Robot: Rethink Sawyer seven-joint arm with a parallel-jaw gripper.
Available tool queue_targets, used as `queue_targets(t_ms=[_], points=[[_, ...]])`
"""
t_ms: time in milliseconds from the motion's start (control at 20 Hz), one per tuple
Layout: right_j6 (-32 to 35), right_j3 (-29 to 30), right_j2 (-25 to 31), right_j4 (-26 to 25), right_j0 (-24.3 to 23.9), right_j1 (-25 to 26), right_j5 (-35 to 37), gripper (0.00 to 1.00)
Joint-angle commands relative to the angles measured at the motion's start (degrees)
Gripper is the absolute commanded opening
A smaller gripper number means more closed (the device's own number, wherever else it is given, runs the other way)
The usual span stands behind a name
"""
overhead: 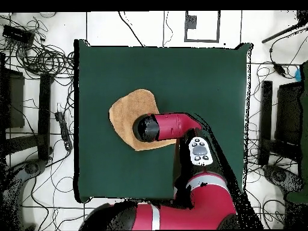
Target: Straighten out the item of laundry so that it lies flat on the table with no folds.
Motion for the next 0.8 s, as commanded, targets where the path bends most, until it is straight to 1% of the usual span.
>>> queue_targets(t_ms=[50, 150, 200, 300, 450, 800], points=[[12.1, -0.1, 0.5, 3.3, 2.1, 2.4, -5.1, 0.00], [9.2, -1.7, 1.0, 1.3, 2.3, 2.9, -6.7, 0.00], [8.7, -2.1, 1.2, 1.3, 1.9, 3.1, -6.6, 0.00], [10.4, -1.6, 0.0, 1.8, 1.8, 2.5, -7.6, 0.00], [8.6, -1.8, 0.1, 1.0, 0.7, 1.8, -7.7, 0.00], [5.1, -5.3, -0.1, -0.2, 0.1, 1.1, -5.7, 0.00]])
